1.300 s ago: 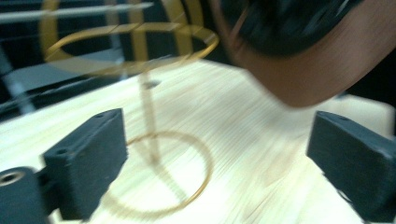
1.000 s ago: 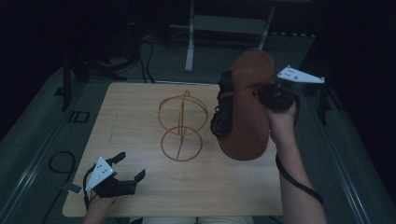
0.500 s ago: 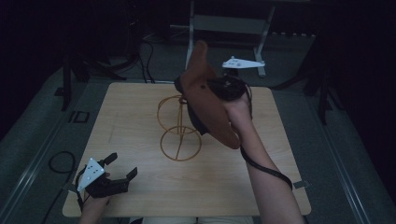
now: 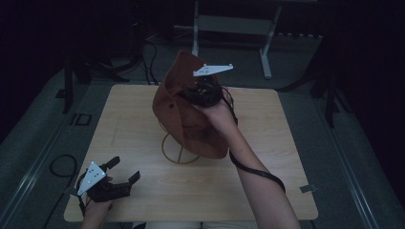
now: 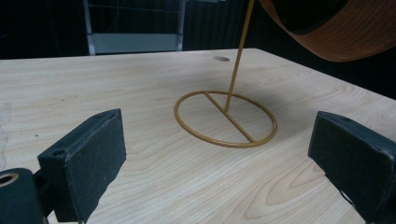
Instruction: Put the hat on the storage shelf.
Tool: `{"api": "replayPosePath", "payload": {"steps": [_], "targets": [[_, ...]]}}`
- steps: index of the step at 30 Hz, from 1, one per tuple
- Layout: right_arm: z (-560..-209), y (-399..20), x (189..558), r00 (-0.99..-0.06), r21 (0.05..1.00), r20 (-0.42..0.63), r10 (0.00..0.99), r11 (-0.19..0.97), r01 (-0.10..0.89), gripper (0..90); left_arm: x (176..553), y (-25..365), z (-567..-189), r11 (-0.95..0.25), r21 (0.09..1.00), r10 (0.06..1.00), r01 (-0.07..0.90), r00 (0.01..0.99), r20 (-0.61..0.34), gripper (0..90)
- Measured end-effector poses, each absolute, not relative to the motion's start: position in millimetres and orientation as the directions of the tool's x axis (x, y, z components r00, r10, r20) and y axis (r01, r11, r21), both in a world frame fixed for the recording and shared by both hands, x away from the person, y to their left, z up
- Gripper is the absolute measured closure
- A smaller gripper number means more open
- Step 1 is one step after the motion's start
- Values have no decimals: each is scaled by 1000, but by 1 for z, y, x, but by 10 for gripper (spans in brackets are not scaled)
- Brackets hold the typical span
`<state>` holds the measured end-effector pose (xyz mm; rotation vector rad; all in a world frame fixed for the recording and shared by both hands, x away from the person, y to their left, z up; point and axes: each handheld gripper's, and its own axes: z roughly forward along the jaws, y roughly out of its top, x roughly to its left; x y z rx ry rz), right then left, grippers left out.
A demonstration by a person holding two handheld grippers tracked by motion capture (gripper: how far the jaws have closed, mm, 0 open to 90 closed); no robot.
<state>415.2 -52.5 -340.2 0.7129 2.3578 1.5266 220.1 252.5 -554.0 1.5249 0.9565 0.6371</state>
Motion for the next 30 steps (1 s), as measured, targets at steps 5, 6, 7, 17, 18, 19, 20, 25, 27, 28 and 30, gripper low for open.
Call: {"api": "replayPosePath", "payload": {"steps": [5,6,7,17,18,19,20,25,27,28,30], "targets": [[-336,-41,415,-842,893,1,539,378,243,760,219,253,-554,12,976,846,220,518,-127,47],[-335,-39,416,-838,891,-8,545,385,242,747,219,253,-554,12,976,846,220,518,-127,47],[-334,-36,417,-836,891,-10,548,385,241,726,219,253,-555,14,975,846,223,518,-130,47],[-348,-12,433,-831,830,-34,556,478,286,270,220,254,-557,11,972,839,236,526,-137,47],[-352,-9,432,-831,823,-54,553,496,276,228,220,254,-557,12,972,839,237,526,-138,47],[-354,-7,432,-833,825,-67,550,499,263,195,220,254,-558,13,971,838,238,527,-140,47],[-354,-7,432,-833,825,-67,550,499,263,195,220,254,-558,12,971,839,238,527,-140,47],[-355,-6,430,-837,832,-61,544,491,258,135,219,254,-560,11,972,841,237,523,-137,46],[-352,-12,429,-835,849,-54,548,465,250,138,219,254,-561,8,971,842,237,522,-135,46],[-352,-12,429,-835,849,-54,548,465,250,138,220,255,-561,6,971,844,239,520,-133,46],[-349,-20,428,-836,870,-62,545,439,222,141,220,255,-562,6,972,848,236,514,-130,46]]}}
